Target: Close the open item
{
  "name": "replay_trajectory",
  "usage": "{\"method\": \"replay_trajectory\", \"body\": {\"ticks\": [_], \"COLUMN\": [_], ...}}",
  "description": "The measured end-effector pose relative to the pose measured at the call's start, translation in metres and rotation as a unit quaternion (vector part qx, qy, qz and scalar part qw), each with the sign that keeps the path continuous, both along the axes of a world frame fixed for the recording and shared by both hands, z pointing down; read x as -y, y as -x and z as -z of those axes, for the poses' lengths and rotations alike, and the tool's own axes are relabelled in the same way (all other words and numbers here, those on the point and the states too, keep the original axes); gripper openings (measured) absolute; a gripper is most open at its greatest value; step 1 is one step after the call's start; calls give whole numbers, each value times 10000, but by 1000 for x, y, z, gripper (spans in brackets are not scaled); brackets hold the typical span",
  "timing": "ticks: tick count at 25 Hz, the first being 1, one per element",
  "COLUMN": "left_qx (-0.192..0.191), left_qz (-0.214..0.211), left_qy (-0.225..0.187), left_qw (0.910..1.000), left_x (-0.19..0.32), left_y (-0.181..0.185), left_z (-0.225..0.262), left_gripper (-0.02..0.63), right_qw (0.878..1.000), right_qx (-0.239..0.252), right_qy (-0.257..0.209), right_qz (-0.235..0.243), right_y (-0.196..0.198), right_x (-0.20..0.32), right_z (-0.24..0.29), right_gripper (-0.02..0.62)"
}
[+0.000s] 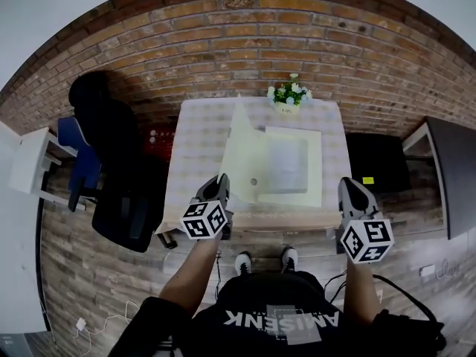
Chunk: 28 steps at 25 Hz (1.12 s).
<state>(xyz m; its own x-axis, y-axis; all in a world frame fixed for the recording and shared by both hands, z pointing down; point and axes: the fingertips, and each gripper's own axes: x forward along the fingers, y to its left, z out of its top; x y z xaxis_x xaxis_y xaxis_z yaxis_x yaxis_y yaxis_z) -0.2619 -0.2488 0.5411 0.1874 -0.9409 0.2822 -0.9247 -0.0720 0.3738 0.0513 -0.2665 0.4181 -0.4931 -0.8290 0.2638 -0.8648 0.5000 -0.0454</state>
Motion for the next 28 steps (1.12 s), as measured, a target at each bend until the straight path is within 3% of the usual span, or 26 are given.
{"method": "replay_trajectory", "body": {"ticks": [19,28], "left_qx": [591,1054], "left_qz": [-1051,-1653], "left_qy": [-47,6], "left_qw": [9927,9806], "left_x": [16,21], "left_y": [-118,-178], "left_z": [14,-3], "left_gripper": [20,21], "right_qw": [9994,9992], "right_qx": [119,71], "right_qy": [-29,-1], "right_qz": [-329,-403], "right_y": [-57,-77], "right_x": [2,6], "right_z": [3,-1], "right_gripper": [41,41]}}
